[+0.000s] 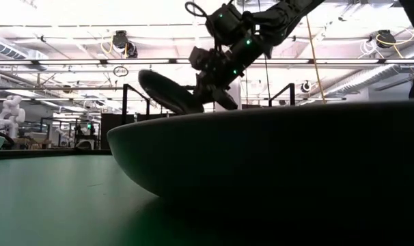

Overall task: Place and stack plates onto a shelf
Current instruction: Put the dark green plate on the shelf

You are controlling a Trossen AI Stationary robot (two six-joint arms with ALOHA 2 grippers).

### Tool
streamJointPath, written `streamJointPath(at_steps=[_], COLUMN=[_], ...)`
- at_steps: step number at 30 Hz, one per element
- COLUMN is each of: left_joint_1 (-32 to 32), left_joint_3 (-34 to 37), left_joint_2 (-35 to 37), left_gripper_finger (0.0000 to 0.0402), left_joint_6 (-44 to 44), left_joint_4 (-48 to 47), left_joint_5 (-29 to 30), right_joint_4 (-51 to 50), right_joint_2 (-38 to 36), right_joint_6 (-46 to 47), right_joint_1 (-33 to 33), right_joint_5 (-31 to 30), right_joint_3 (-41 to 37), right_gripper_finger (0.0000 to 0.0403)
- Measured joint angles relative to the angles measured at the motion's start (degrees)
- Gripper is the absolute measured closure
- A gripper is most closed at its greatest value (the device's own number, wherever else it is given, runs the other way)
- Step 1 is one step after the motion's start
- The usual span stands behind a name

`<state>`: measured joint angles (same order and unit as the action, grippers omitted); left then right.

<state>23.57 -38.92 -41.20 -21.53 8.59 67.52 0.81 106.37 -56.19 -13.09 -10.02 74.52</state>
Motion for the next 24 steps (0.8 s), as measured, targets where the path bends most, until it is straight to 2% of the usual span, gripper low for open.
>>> streamJointPath(at_steps=[6, 15, 24], left_joint_1=[-1.1, -1.11, -1.11], left_joint_3=[0.04, 0.04, 0.04], left_joint_2=[2.36, 2.21, 2.21], left_gripper_finger=[0.0336, 0.0336, 0.0336], left_joint_6=[8.49, 12.56, 13.36], left_joint_4=[-7.51, -9.12, -9.06], left_joint_5=[-0.14, -1.63, -3.18], right_joint_4=[1.69, 2.74, 8.41], right_joint_2=[2.47, 6.73, 6.99], right_joint_6=[0.3, 1.08, 1.93], right_joint_1=[-1.15, -3.14, -4.31], right_joint_5=[6.86, 6.87, 6.77], right_joint_3=[0.02, 0.0, 0.0], right_gripper_finger=[0.0403, 0.0403, 0.0401])
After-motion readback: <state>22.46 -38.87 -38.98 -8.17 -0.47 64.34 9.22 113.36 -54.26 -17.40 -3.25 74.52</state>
